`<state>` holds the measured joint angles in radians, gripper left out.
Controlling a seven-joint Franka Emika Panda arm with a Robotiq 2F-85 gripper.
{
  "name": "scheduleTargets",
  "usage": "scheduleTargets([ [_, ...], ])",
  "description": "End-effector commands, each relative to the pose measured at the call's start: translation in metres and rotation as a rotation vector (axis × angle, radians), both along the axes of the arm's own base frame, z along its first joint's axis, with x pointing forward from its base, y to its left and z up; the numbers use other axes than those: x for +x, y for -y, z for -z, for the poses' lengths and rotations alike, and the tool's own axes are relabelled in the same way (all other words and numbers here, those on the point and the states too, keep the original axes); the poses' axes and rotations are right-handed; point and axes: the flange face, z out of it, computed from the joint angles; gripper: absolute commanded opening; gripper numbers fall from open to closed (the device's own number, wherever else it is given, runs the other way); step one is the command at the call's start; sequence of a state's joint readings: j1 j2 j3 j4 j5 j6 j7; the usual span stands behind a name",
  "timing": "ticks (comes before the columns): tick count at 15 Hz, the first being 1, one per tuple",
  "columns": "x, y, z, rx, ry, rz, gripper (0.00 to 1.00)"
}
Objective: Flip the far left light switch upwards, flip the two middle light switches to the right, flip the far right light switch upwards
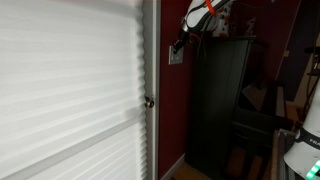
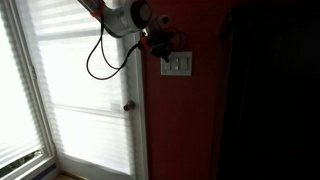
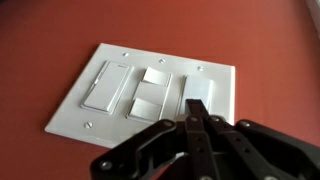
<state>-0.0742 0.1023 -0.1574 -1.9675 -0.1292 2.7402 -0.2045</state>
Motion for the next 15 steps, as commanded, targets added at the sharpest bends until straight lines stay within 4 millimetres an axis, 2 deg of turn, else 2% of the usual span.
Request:
scheduleTargets([
  [1, -0.005, 0.001, -0.001, 0.02, -0.073, 0.02, 0.0],
  [4, -0.019, 0.005, -0.003, 0.045, -0.218, 0.057, 0.0],
  [6, -0.026, 0.012, -0.011, 0.045, -0.252, 0.095, 0.0],
  [10, -0.03, 0.03, -0.028, 0.037, -0.224, 0.156, 0.0],
  [15, -0.027, 0.042, -0.031, 0.042, -0.169, 0.181, 0.0],
])
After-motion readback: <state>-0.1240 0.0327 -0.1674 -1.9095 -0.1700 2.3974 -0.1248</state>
